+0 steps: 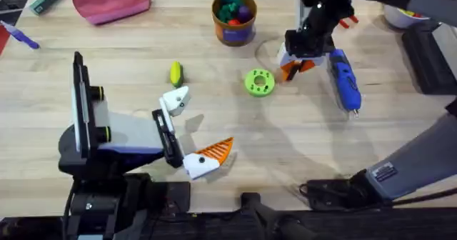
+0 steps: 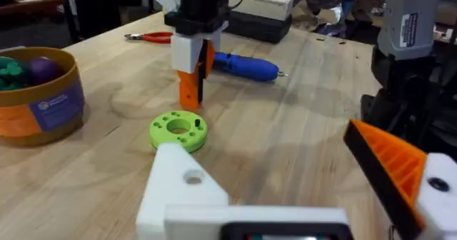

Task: Pick up the gripper from the table and insert it into the empty holder that is missing its gripper. Then pick up a screw, insert it into the mounting hole, and use the screwdriver to tighten it. Finally, clean up the table by picking up the vegetable and placing it into the bucket.

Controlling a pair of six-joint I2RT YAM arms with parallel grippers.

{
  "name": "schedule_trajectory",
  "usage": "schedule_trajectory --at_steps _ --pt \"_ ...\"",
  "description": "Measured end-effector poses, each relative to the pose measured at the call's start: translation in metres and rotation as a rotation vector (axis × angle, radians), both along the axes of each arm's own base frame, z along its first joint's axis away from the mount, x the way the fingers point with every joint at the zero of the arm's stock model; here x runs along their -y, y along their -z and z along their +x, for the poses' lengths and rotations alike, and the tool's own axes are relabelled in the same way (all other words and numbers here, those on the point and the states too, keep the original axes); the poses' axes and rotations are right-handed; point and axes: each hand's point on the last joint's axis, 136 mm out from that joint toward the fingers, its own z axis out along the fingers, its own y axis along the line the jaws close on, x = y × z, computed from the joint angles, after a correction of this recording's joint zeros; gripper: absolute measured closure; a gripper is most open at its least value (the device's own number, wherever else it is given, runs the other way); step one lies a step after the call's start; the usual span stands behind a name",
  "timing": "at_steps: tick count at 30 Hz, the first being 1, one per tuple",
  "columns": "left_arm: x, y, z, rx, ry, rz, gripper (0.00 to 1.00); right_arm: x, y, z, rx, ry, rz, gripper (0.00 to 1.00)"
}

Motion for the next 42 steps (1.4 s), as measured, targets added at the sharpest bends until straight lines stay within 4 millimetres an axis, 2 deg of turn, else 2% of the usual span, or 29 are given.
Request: schedule_trajectory --at_steps 10,11,13,14,29,33,42 --pt "0.0 0.0 0.0 0.0 0.0 0.0 0.015 0.001 0.0 0.003 0.013 0.0 -0.007 0.772" --pt "0.0 0.0 0.0 -0.001 0.0 0.0 0.015 0.001 0.0 0.003 0.013 0.0 -0.007 0.804" --pt "0.0 0.0 0.0 0.0 0.0 0.0 0.015 0.001 0.0 0.003 0.014 0.004 -0.007 0.952" --pt "0.0 0.0 0.0 0.0 0.0 0.0 0.015 0.001 0.0 0.003 0.015 0.004 -0.007 0.984" --pt "0.0 0.0 0.0 0.0 0.0 0.0 0.015 -0.004 -0.005 0.004 0.024 0.003 0.022 0.988" --pt "0.0 0.0 0.0 0.0 0.0 0.0 0.015 -0.007 -0.03 0.004 0.088 0.017 0.066 0.988" --pt "0.0 0.0 0.0 0.0 0.0 0.0 0.015 -0.01 -0.124 0.0 0.372 0.083 0.192 0.988"
